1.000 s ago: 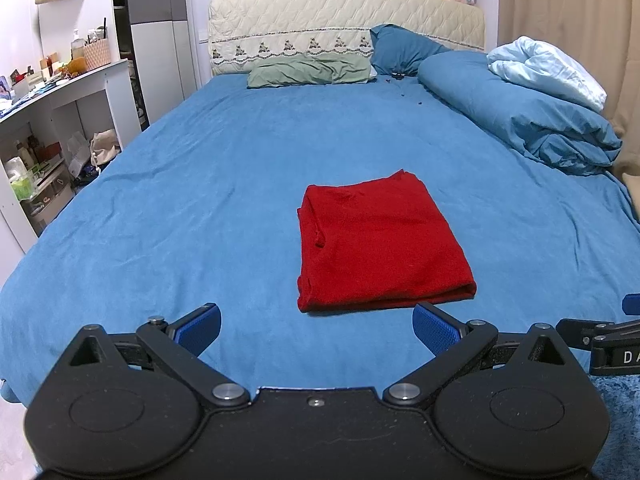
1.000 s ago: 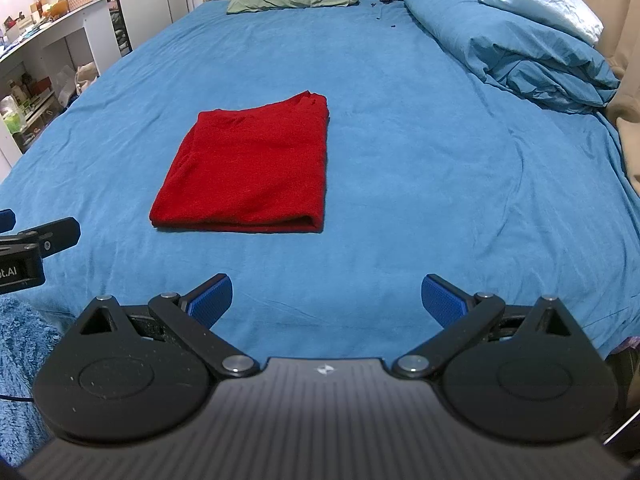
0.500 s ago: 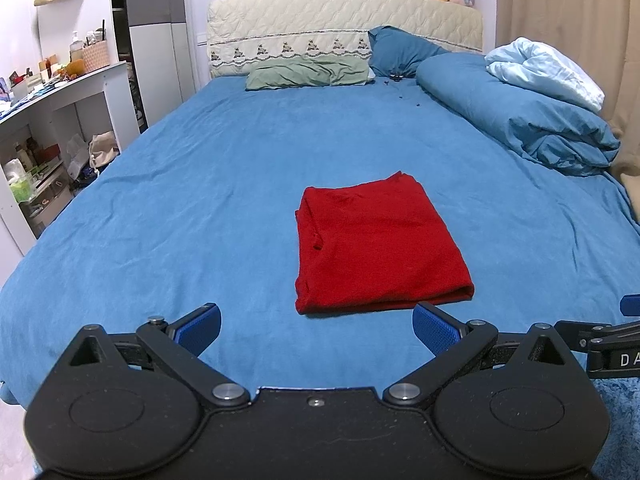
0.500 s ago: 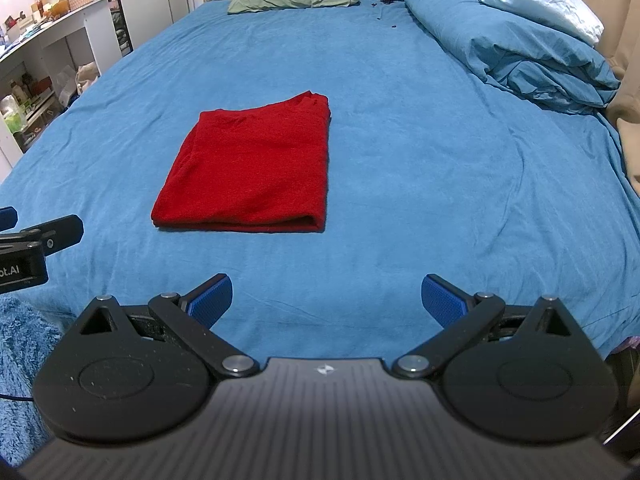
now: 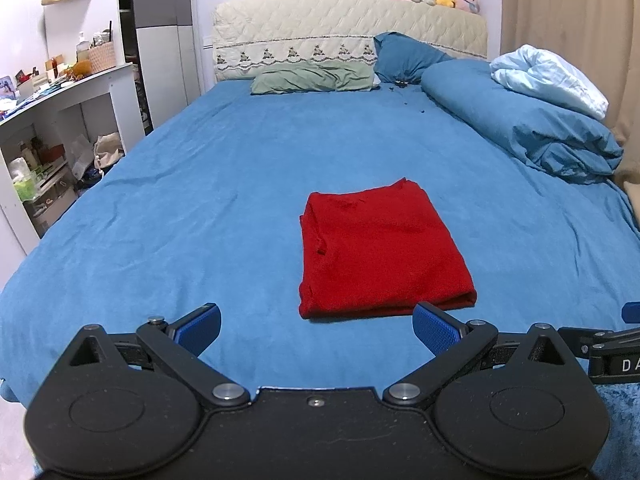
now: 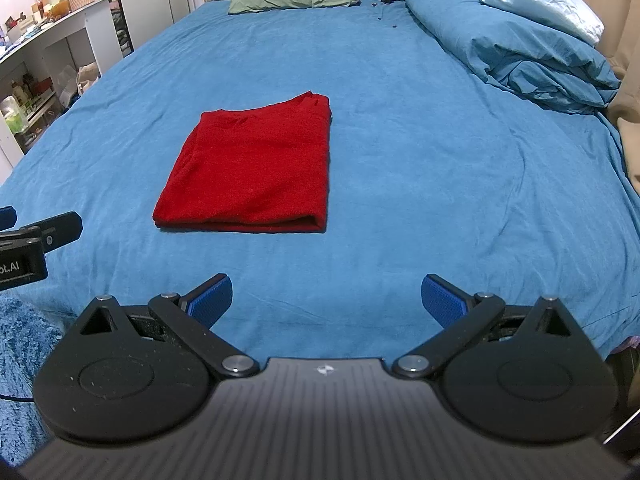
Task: Fold small clothes
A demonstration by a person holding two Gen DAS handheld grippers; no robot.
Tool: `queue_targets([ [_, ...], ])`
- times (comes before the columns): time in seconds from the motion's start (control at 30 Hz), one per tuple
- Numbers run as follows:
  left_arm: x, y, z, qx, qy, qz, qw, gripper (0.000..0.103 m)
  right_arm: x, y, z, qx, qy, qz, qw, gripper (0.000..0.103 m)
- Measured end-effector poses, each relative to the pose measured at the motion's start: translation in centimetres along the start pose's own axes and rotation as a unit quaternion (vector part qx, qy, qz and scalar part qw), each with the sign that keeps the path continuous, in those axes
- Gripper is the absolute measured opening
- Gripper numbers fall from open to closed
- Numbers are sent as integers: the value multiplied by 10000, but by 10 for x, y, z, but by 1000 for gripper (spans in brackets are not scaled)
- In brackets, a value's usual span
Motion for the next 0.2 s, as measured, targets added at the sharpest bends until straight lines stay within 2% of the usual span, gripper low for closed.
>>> queue_targets([
  [0.2, 0, -1, 0, -7, 46, 78, 10000, 103, 0, -1, 0, 2, 30, 19, 10000, 103],
])
Point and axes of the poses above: each gripper's, at about its wrist camera, not at the fingertips, and y roughly the way its jaws point, z to its right, x to its underside, the point moved 1 cm from there along y, roughly the way its jaws point, and after that the axes turned 9 degrees about x, right-handed, at the moved point
